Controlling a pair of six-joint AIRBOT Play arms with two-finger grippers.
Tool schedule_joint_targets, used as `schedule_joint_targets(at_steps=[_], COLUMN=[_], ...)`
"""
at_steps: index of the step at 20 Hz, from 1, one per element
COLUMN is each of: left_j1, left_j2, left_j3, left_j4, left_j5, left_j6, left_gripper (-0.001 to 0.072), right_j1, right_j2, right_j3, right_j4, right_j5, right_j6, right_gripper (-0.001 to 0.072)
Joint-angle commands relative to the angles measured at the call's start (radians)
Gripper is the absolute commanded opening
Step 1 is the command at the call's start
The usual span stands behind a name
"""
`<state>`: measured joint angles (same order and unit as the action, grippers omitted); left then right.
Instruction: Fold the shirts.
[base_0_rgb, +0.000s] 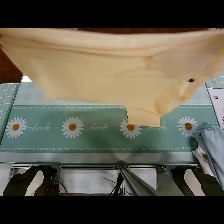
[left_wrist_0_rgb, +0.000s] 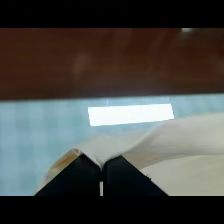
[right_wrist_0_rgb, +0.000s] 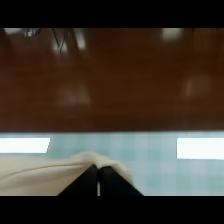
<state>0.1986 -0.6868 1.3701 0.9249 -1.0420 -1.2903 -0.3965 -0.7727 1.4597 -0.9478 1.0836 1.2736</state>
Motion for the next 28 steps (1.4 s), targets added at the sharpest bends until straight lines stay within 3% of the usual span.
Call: schedule_joint_targets(at_steps=[1,4,6,8,11,18,23,28], left_j1=[0.001,0.0,0.0,0.0,0.001,0.034,0.036,0.035], left_j2=[0.071,0.106,0.128,0.143,0.154,0.049,-0.095,-0.336], left_j3=[0.205,0.341,0.439,0.524,0.605,0.602,0.344,0.149], left_j4=[0.002,0.035,0.164,0.294,0.395,0.456,0.444,0.344], left_j5=[0.017,0.008,-0.049,-0.176,-0.383,-0.785,-0.786,-0.552], left_j6=[-0.005,-0.025,-0.106,-0.174,-0.201,-0.19,-0.183,-0.131], left_gripper=[0.0019,0.0019,0.0019,0.0019,0.0018,0.0017,0.0018,0.0019], right_j1=[-0.001,-0.001,-0.001,0.0,0.0,0.035,0.199,0.311], right_j2=[0.08,0.086,0.086,0.086,0.086,-0.048,-0.293,-0.62], right_j3=[0.18,0.351,0.467,0.562,0.623,0.616,0.446,0.427], right_j4=[-0.006,-0.044,-0.125,-0.232,-0.293,-0.348,-0.483,-0.518], right_j5=[-0.045,-0.033,0.009,0.119,0.318,0.655,0.688,0.551], right_j6=[0.048,0.101,0.156,0.21,0.23,0.187,0.177,0.177], right_gripper=[0.0017,0.0017,0.0017,0.0017,0.0017,0.0016,0.0015,0.0016])
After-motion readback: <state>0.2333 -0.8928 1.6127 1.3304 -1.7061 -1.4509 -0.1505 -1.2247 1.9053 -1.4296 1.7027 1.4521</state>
